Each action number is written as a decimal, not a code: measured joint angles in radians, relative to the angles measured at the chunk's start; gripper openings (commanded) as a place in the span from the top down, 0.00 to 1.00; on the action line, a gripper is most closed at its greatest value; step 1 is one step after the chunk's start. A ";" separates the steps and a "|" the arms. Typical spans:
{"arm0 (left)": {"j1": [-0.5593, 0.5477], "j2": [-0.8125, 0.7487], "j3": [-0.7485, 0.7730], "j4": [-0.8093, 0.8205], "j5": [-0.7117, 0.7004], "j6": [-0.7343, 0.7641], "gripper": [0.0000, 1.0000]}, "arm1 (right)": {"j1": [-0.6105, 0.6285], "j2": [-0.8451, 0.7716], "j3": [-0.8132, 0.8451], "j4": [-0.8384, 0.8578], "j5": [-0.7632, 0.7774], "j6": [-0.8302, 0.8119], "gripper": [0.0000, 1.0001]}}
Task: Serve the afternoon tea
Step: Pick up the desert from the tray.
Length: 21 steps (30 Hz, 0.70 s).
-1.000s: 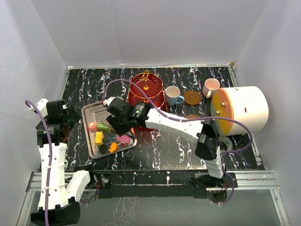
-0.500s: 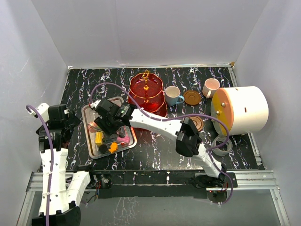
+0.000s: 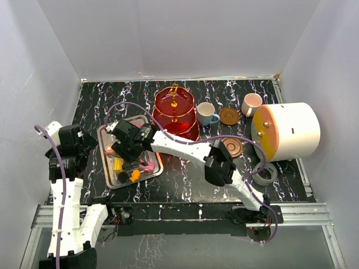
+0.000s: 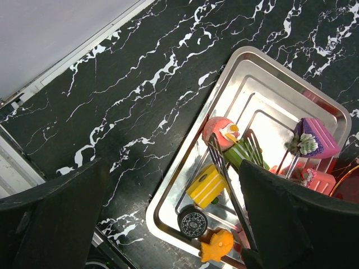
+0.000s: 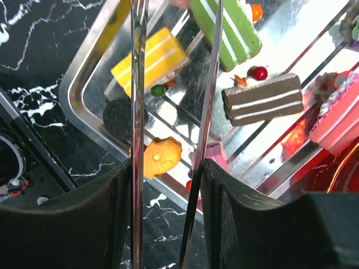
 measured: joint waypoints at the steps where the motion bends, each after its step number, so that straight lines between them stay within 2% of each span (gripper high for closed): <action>1: 0.000 -0.005 -0.006 0.008 0.001 0.001 0.01 | -0.001 0.006 0.013 0.000 -0.001 -0.002 0.54; 21: -0.002 -0.006 -0.031 0.017 -0.008 -0.012 0.01 | -0.008 0.097 0.113 -0.010 0.008 -0.048 0.54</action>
